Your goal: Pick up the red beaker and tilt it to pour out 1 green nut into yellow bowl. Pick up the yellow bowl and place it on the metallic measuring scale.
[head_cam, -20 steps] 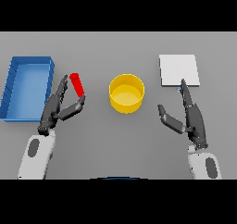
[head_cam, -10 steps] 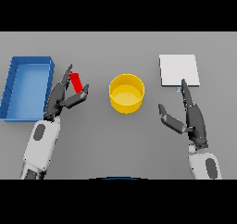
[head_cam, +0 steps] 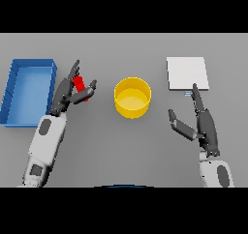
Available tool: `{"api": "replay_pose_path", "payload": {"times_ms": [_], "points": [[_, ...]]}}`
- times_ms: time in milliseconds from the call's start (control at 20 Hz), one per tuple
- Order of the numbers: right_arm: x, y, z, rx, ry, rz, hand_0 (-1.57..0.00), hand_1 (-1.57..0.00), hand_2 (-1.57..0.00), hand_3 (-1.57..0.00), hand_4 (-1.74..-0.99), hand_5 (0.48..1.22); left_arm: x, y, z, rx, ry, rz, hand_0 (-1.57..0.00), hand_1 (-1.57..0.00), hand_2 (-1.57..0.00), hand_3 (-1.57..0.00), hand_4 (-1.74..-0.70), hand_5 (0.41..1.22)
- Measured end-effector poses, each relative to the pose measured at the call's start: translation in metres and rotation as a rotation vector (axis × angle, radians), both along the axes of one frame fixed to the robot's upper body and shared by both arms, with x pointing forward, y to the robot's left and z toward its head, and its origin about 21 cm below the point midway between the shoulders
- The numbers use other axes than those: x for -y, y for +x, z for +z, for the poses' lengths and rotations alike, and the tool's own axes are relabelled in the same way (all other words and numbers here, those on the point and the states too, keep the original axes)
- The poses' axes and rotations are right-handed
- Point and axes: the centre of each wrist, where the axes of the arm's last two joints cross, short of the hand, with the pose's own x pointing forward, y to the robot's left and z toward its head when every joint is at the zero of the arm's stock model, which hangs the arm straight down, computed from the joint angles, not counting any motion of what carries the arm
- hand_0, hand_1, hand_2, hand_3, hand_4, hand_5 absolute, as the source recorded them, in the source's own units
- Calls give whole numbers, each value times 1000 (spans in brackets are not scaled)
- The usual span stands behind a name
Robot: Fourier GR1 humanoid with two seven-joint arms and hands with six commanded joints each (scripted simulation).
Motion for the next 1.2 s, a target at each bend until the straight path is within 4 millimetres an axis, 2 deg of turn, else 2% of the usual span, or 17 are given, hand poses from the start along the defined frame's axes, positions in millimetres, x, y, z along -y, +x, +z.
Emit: {"api": "replay_pose_path", "payload": {"times_ms": [50,100,150,200,250,300,400,450,550,650,750,900,1100,1200], "points": [[-1,-1,2,10,3,1,1,1,1,1,-1261,641,0,-1,-4,1,-6,7,1,1,0,1,-1348,704],[-3,-2,2,7,-2,1,1,1,1,1,-1259,642,2,1,-4,5,-19,11,1,-26,-67,-31,-1378,724],[-3,1,2,-1,-5,-2,1,1,1,1,-1260,642,6,2,-6,10,-40,20,-119,-146,-182,-124,-1410,750],[-6,-1,2,8,5,-2,1,1,1,1,-1258,644,9,3,-7,11,-57,32,-285,-328,-364,-292,-1449,783],[-3,0,1,-1,-5,-10,1,1,1,1,-1257,645,10,5,-7,3,-72,47,-441,-481,-523,-547,-1448,871],[-5,3,4,3,-6,-7,1,1,1,1,-1255,644,9,6,-7,-12,-70,66,-662,-699,-733,-724,-1500,941],[-1,-2,0,3,-9,-8,1,1,1,1,-1254,645,13,11,-6,-3,-41,64,-989,-1013,-1034,-926,-1575,1042],[-2,-1,0,0,-7,-7,1,1,1,1,-1252,644,15,12,-5,5,-28,50,-1106,-1125,-1142,-974,-1603,1078],[-4,-2,-3,-10,-4,-9,1,1,1,1,-1254,644,16,10,-8,41,-12,14,-1273,-1285,-1296,-1189,-1544,1129],[1,-1,-2,7,0,-15,1,1,1,1,-1257,645,20,7,-10,44,-12,9,-1380,-1388,-1395,-1326,-1505,1162],[-4,-2,-2,-11,13,-16,1,1,1,1,-1257,643,23,10,-6,6,-11,34,-1449,-1454,-1458,-1414,-1590,1151],[0,-5,0,16,7,-5,1,1,1,1,-1258,646,26,10,-2,58,-70,62,-1509,-1511,-1513,-1491,-1664,1128],[0,-7,0,19,-20,-13,1,1,1,1,-1263,652,22,15,23,132,-80,85,-1545,-1546,-1547,-1538,-1709,1114],[-2,-1,2,9,-15,-11,1,1,1,1,-1262,658,27,13,34,160,-37,45,-1555,-1555,-1556,-1550,-1721,1114]]}}
